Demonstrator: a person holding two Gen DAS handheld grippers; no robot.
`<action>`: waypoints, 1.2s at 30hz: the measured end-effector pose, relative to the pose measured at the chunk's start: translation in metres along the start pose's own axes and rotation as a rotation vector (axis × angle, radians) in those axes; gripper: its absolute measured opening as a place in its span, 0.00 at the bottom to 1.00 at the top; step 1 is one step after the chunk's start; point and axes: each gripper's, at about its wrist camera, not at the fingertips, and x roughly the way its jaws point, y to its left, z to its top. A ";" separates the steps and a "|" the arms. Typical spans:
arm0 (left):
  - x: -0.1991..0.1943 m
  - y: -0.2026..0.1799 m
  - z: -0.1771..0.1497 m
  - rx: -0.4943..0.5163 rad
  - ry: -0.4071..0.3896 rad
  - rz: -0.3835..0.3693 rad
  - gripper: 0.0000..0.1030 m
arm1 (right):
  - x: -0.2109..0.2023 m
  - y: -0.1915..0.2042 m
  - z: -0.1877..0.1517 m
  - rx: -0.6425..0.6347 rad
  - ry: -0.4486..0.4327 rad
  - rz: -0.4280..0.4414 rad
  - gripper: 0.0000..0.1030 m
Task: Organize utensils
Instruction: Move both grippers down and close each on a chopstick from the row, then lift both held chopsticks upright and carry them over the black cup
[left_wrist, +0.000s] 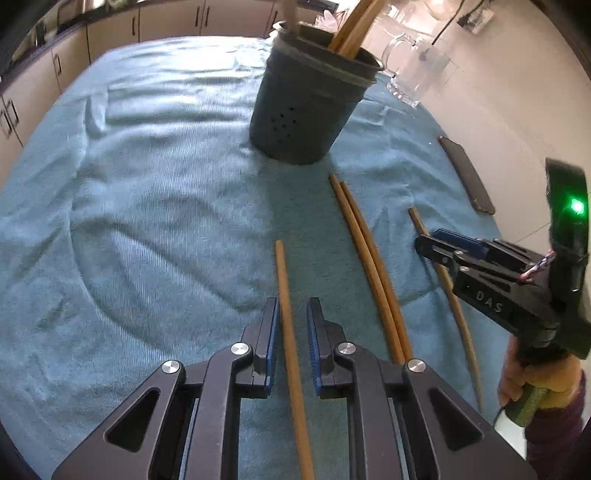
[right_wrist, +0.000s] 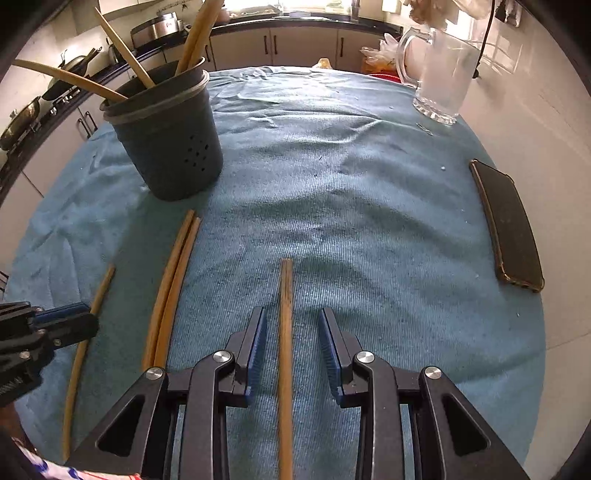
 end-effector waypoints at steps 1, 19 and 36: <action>0.001 -0.004 0.001 0.014 0.002 0.020 0.13 | 0.000 -0.001 0.001 -0.004 -0.001 0.006 0.30; 0.001 -0.012 0.000 -0.006 -0.047 0.052 0.05 | -0.001 0.004 0.003 0.002 -0.043 0.052 0.07; -0.152 -0.029 -0.044 0.007 -0.468 0.066 0.05 | -0.127 0.000 -0.036 0.098 -0.374 0.245 0.07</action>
